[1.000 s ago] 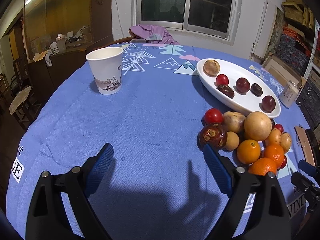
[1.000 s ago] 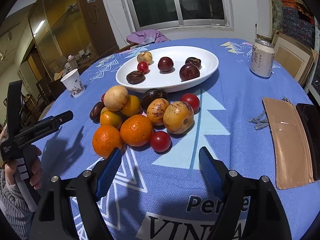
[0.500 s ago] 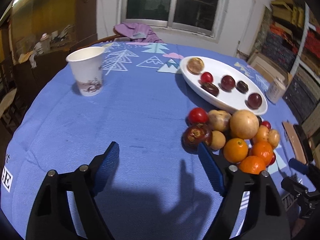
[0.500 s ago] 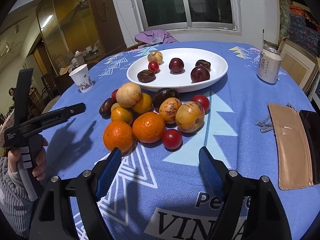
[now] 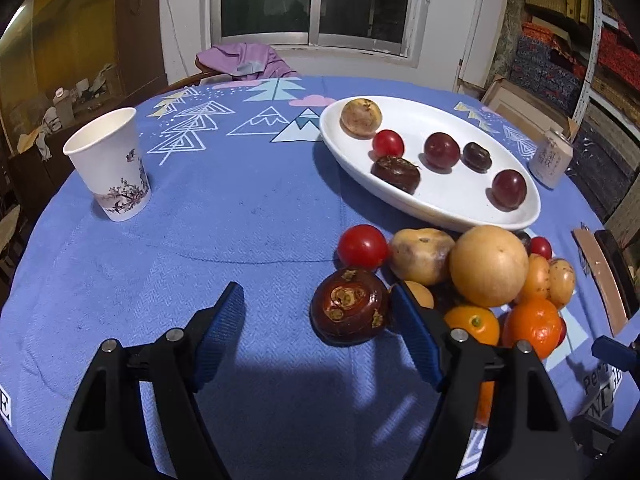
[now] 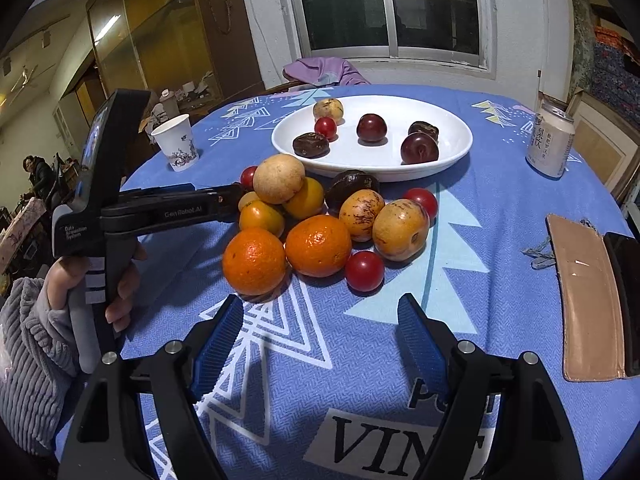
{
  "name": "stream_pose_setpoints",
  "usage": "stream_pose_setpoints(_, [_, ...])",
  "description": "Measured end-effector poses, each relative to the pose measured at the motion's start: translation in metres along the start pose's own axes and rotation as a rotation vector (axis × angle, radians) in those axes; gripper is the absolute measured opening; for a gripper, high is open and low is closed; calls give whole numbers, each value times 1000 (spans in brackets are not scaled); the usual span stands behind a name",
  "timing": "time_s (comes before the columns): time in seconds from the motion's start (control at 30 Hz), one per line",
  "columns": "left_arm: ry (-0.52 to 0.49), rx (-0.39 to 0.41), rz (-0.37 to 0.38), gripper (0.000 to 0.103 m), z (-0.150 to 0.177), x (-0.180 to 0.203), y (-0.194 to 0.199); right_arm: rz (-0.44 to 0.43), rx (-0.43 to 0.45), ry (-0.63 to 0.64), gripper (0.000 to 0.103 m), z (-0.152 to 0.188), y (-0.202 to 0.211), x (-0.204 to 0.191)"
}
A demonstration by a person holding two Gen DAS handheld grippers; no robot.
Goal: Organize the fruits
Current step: 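Grasp a wrinkled brown mangosteen with the left tool and lift it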
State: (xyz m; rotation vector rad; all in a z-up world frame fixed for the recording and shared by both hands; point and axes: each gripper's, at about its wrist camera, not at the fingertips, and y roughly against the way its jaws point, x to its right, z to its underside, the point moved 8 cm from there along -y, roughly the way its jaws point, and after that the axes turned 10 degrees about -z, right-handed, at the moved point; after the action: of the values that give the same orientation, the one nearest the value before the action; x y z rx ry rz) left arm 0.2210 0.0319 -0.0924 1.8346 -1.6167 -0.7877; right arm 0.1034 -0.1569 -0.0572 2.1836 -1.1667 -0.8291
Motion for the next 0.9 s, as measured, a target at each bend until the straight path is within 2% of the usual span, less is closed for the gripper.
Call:
stream_pose_setpoints(0.03, [9,-24,16,61,1,-1,-4,-2,1,1,81,0,0,0])
stream_pose_setpoints(0.07, [20,-66,43,55,5,-1,-12,-2,1,3,81,0,0,-1])
stream_pose_setpoints(0.13, [35,-58,45,44,5,-3,-11,4,-2,5,81,1,-1,0])
stream_pose_setpoints(0.33, [84,-58,44,42,9,-9,-10,18,1,-21,81,0,-4,8])
stream_pose_setpoints(0.5, [149,-50,-10,41,12,-27,-4,32,-6,-51,81,2,-7,18])
stream_pose_setpoints(0.63, [132,-21,-60,41,14,-29,7,28,-5,-66,81,2,-7,22])
stream_pose_setpoints(0.9, [112,11,-71,41,16,-27,19,29,15,-76,81,0,-2,24])
